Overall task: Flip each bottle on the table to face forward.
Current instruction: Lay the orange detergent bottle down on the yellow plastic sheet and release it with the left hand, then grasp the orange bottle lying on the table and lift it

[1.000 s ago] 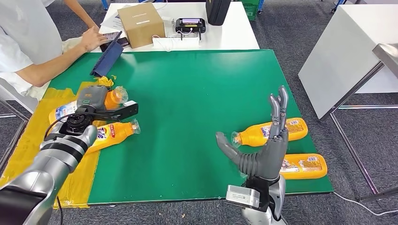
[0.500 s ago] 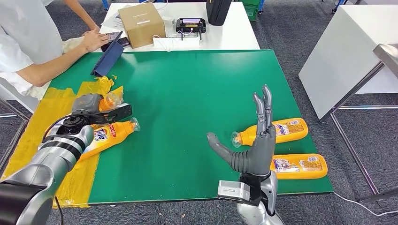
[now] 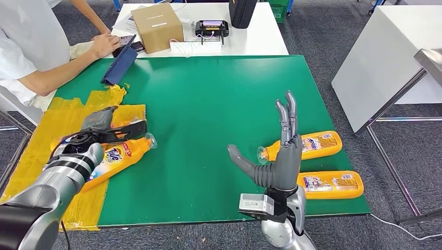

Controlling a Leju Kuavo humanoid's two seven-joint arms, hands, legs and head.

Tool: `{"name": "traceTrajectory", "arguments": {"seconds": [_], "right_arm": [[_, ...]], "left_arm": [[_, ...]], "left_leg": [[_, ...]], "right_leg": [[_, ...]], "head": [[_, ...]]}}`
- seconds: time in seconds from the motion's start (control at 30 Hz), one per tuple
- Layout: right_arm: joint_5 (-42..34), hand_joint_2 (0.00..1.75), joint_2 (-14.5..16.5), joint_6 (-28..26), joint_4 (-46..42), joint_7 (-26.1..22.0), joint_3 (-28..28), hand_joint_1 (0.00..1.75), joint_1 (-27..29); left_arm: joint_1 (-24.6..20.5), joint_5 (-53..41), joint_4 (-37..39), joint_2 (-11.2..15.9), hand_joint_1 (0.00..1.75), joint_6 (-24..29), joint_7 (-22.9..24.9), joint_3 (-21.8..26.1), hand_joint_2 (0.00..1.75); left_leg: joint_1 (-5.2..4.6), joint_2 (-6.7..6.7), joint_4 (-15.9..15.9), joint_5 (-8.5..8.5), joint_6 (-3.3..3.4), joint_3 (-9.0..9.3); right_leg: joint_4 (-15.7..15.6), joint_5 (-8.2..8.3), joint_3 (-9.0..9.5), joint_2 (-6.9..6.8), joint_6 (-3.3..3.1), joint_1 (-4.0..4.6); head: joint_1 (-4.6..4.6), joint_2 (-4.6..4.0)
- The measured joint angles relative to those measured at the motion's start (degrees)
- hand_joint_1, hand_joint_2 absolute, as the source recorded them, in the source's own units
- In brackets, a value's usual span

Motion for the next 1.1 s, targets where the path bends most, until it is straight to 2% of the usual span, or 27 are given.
{"name": "traceTrajectory", "arguments": {"seconds": [0.13, 0.27, 0.37, 0.47, 0.57, 0.67, 0.77, 0.87, 0.97, 1.1], "right_arm": [[0.5, 1.75, -0.2, 0.1, 0.4, 0.0, 0.0, 0.0, 0.1], [1.5, 1.75, -0.6, 0.0, 0.5, 0.4, -0.2, 0.0, 0.7], [4.2, 1.75, -1.2, 0.3, 0.5, 2.4, -0.5, 0.0, 1.1], [11.9, 1.75, -2.7, 3.0, 0.9, 7.7, -1.3, 0.0, 1.2], [21.2, 1.75, -5.2, 9.8, 2.4, 15.1, -2.7, 0.0, 0.1], [24.9, 1.75, -8.6, 17.2, 4.9, 19.4, -4.3, 0.0, -2.1], [25.0, 1.75, -11.5, 19.6, 7.4, 19.8, -6.1, 0.0, -4.1], [25.4, 1.75, -12.9, 21.0, 8.7, 20.2, -6.9, 0.0, -5.0], [25.0, 1.75, -15.2, 26.4, 10.9, 21.0, -7.3, 0.0, -6.5], [22.5, 1.75, -20.7, 32.3, 18.3, 17.2, -8.2, 0.0, -10.5]], "left_arm": [[1.2, 5.4, -0.4, -0.7, 0.0, 2.5, -5.0, 2.1, 1.75], [3.6, 15.4, -3.3, -1.8, 0.0, 4.9, -13.5, 5.8, 1.75], [7.4, 26.8, -10.1, -2.7, 0.0, 5.4, -20.7, 9.1, 1.75], [14.0, 40.5, -22.7, -3.4, 0.0, 4.8, -25.0, 11.6, 1.75], [20.8, 51.6, -36.2, -3.7, 0.0, 1.8, -25.8, 12.3, 1.75], [26.2, 57.3, -47.4, -3.7, 0.0, -2.1, -25.3, 12.3, 1.75], [29.8, 58.9, -54.9, -3.7, 0.0, -3.7, -24.9, 12.2, 1.75], [31.3, 59.5, -58.5, -3.7, 0.0, -4.5, -24.8, 12.2, 1.75], [32.8, 61.6, -61.2, -3.7, 0.0, -7.3, -25.1, 11.7, 1.75], [36.0, 64.1, -64.4, -4.2, 0.0, -8.3, -27.1, 9.5, 1.75]], "left_leg": [[0.0, 0.0, 0.0, 0.0, 0.0, 0.0], [-0.01, 0.0, 0.0, 0.0, 0.0, -0.01], [-0.02, 0.02, 0.0, -0.02, -0.01, 0.0], [-0.03, 0.11, 0.0, -0.07, -0.05, 0.0], [-0.03, 0.11, 0.0, -0.09, -0.06, -0.01], [-0.03, 0.05, 0.0, -0.08, -0.05, -0.03], [-0.03, 0.0, 0.0, -0.07, -0.04, -0.03], [-0.03, 0.0, 0.0, -0.07, -0.04, -0.03], [-0.03, -0.01, 0.0, -0.07, -0.04, -0.03], [-0.09, -0.04, 0.0, -0.07, -0.03, -0.04]], "right_leg": [[0.0, 0.0, -0.01, 0.0, 0.0, -0.01], [0.0, 0.0, -0.01, 0.0, 0.0, -0.01], [0.0, 0.0, -0.02, 0.03, 0.0, -0.01], [0.0, 0.0, -0.05, 0.09, 0.0, -0.01], [0.0, -0.02, -0.06, 0.11, 0.0, -0.01], [0.0, -0.04, -0.05, 0.08, 0.01, -0.02], [0.0, -0.03, -0.02, 0.05, 0.02, -0.02], [0.0, -0.02, -0.01, 0.05, 0.03, -0.01], [0.0, -0.01, -0.01, 0.05, 0.03, -0.01], [0.0, -0.01, 0.0, 0.01, 0.04, -0.06]], "head": [[0.0, 0.0], [0.01, 0.0], [0.0, 0.0], [-0.01, 0.0], [-0.01, 0.0], [-0.01, 0.0], [0.01, 0.0], [-0.02, 0.0], [-0.04, 0.0], [-0.01, 0.0]]}}
